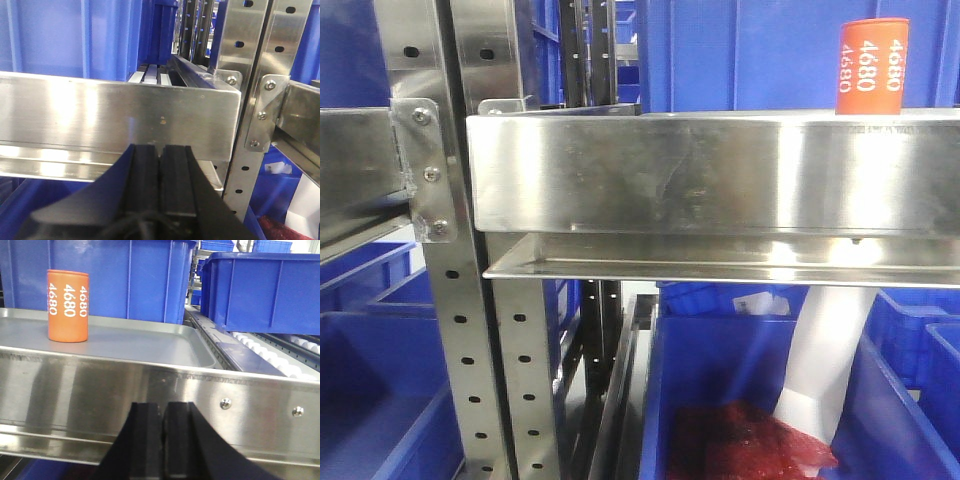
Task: Grab orange capacitor from left shelf to right conveyor
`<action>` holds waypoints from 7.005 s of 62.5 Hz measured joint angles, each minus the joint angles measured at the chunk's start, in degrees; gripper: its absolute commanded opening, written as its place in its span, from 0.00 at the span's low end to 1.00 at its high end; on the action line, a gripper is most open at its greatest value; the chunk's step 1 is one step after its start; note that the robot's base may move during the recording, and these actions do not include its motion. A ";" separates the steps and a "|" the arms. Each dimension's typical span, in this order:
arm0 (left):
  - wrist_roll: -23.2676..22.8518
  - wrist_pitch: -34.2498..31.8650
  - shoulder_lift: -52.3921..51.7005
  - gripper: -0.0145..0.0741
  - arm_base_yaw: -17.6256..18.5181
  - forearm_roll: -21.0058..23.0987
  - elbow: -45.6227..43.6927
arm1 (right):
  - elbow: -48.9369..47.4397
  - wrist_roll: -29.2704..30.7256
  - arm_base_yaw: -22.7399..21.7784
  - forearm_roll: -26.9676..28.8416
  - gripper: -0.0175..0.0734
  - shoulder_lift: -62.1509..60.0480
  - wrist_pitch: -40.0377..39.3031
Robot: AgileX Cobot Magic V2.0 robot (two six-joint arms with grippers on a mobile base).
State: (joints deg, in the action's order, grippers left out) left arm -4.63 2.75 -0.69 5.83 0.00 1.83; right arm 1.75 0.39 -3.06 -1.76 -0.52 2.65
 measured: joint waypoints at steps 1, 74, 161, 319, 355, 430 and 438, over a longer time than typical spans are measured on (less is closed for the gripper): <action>0.00 0.00 0.00 0.05 0.00 0.00 0.00 | 0.00 0.00 0.00 0.00 0.24 0.00 0.00; 0.00 0.00 0.00 0.05 0.00 0.00 0.00 | -2.20 -1.58 0.00 0.00 0.24 0.00 -2.65; 0.00 0.00 0.00 0.05 0.00 0.00 0.00 | -44.64 -6.76 16.00 0.22 0.88 69.93 -2.23; 0.00 0.00 0.00 0.05 0.00 0.00 0.00 | -27.92 -7.88 8.38 -4.11 0.39 6.75 27.58; 0.00 0.00 0.00 0.05 0.00 0.00 0.00 | -27.92 -7.88 8.38 -4.11 0.39 6.75 27.58; 0.00 0.00 0.00 0.05 0.00 0.00 0.00 | -27.92 -7.98 8.48 -4.11 0.39 6.75 27.58; 0.00 0.00 0.00 0.05 0.00 0.00 0.00 | -27.92 -7.98 8.48 -4.11 0.39 6.75 27.58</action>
State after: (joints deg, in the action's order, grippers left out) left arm -4.63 2.75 -0.69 5.83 0.00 1.83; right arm -26.17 -7.59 5.42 -5.88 6.23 30.22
